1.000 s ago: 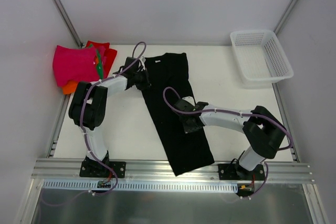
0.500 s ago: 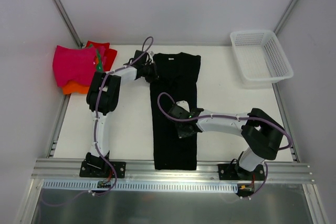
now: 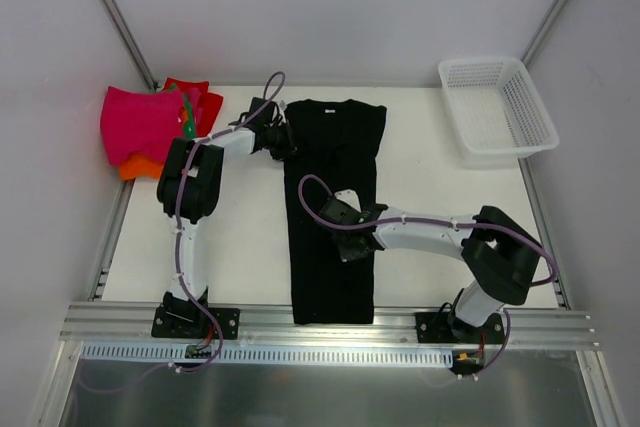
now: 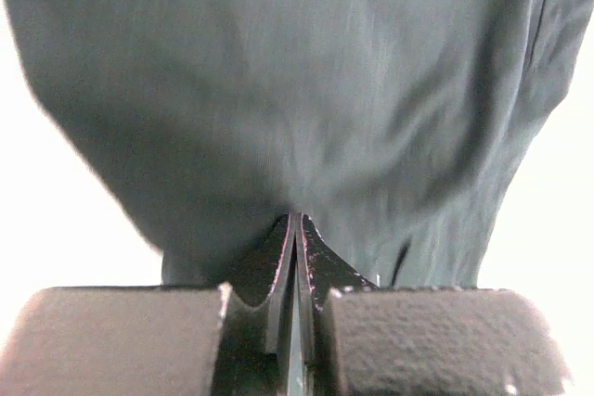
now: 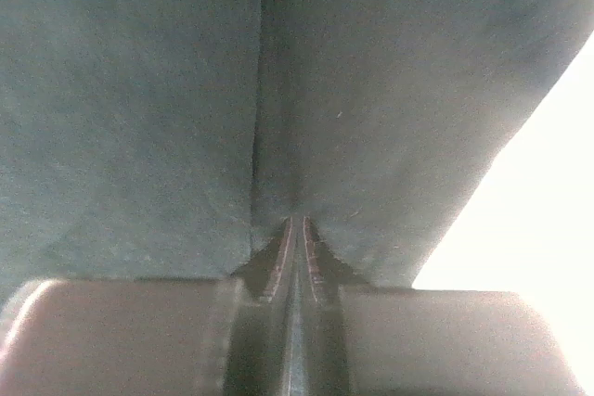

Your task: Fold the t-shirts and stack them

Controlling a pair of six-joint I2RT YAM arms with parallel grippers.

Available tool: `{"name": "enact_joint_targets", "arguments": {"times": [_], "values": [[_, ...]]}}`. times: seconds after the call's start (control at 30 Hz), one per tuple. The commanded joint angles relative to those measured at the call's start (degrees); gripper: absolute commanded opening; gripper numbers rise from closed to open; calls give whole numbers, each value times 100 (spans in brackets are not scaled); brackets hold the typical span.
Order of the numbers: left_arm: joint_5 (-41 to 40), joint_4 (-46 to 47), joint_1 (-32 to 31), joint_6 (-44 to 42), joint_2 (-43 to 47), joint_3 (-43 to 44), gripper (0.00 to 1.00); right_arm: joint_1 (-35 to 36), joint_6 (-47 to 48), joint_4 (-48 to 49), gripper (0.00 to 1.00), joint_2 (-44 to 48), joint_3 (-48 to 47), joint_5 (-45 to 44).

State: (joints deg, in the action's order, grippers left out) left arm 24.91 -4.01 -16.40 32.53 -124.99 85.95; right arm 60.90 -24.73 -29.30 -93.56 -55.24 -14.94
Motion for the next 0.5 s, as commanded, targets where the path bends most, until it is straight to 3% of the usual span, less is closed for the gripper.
{"name": "enact_joint_targets", "arguments": {"times": [0.0,0.1,0.13,0.2,0.33,0.47], "values": [[-380,-170,-38,-36,1122,-472,0,-367,389,-348,14,512,-548,-387],[-539,-179,-143,-124,1625,-764,0,-895,785,-366,38,742,-1022,-343],[-557,-170,-161,-151,1870,-808,0,-1000,881,-375,50,769,-1154,-334],[-548,-188,-197,-151,2152,-948,1,-1299,1223,-383,62,734,-1576,-430],[-565,-197,-232,-81,2461,-1256,7,-1844,1689,-384,72,436,-2331,-413],[-723,-188,-311,-46,2646,-1607,8,-2677,1946,-384,75,-258,-3219,146]]}}
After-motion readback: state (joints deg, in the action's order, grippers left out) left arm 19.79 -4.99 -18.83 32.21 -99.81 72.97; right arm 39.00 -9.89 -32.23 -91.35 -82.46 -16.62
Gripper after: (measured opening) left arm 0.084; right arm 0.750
